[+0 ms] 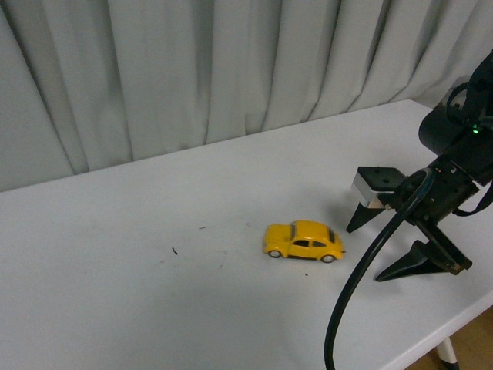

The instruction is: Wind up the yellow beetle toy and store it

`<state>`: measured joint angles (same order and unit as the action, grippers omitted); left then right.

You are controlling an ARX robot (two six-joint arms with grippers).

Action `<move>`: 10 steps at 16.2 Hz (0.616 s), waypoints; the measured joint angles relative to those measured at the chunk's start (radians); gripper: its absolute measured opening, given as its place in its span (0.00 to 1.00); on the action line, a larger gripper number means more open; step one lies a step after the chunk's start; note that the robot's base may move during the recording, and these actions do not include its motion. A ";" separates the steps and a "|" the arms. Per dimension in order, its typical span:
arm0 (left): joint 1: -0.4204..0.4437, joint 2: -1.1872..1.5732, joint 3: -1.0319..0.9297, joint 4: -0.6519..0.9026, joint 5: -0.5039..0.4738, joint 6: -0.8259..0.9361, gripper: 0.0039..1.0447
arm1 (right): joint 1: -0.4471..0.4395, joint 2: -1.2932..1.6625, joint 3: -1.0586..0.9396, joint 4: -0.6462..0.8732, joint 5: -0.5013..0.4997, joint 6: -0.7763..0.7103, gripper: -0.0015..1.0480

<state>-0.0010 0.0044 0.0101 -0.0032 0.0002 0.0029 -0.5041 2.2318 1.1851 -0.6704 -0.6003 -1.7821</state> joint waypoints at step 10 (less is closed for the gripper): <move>0.000 0.000 0.000 0.000 0.000 0.000 0.94 | 0.109 -0.306 -0.230 0.274 -0.319 0.156 0.93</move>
<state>-0.0010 0.0044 0.0101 -0.0032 -0.0002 0.0029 -0.3954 1.9259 0.9554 -0.3962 -0.9192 -1.6264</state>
